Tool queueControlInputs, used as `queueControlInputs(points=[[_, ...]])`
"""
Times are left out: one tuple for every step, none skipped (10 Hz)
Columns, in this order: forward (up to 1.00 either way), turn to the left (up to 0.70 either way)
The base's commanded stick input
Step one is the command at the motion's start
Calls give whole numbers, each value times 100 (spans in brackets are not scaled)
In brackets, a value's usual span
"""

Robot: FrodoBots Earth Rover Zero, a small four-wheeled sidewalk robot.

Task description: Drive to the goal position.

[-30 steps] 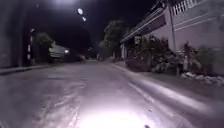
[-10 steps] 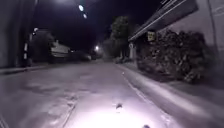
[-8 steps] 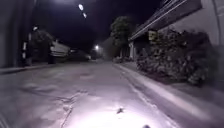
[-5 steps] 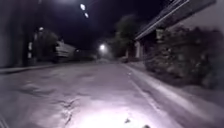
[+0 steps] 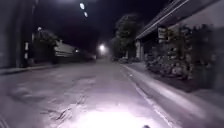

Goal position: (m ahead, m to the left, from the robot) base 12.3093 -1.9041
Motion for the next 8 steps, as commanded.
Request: queueControlInputs(points=[[70, 0], [70, 0], [70, 0], [70, 0], [70, 0], [70, 0], [70, 0], [70, 0]])
